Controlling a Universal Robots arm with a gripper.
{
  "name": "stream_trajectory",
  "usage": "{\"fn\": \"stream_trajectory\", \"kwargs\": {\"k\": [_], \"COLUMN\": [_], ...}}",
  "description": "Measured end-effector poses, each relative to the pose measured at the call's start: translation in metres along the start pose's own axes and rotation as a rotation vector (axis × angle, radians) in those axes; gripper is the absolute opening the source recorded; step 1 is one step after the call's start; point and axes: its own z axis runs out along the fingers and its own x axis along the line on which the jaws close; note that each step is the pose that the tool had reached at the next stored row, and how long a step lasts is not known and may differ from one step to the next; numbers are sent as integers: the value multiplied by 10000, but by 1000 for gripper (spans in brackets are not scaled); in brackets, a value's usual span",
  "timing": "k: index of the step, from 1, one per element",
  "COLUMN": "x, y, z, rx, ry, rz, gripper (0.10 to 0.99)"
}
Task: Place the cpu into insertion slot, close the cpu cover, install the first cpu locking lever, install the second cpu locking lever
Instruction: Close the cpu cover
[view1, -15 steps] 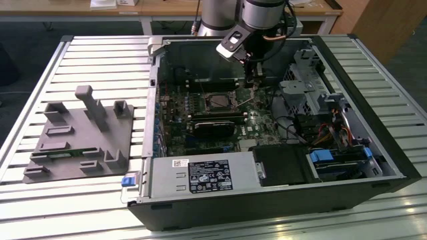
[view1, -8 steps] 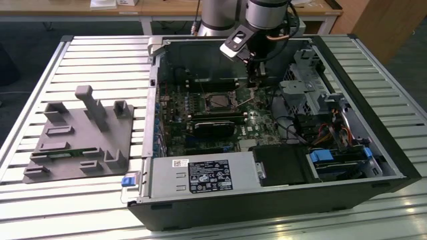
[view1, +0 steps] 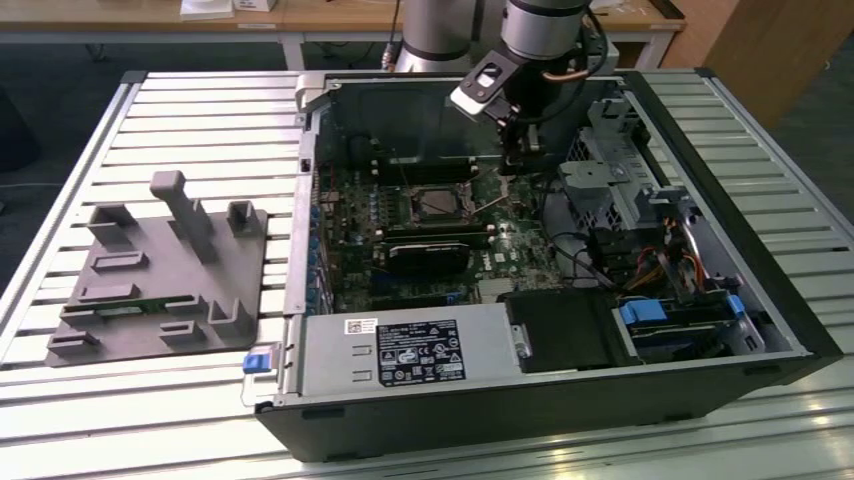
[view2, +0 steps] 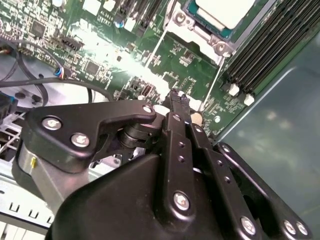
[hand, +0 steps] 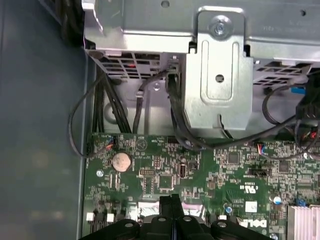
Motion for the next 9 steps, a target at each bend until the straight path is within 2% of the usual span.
{"fn": "stream_trajectory", "kwargs": {"k": [9], "x": [19], "y": [159], "z": [45], "rx": [60], "ry": [-2], "rz": [0], "gripper": [106]}}
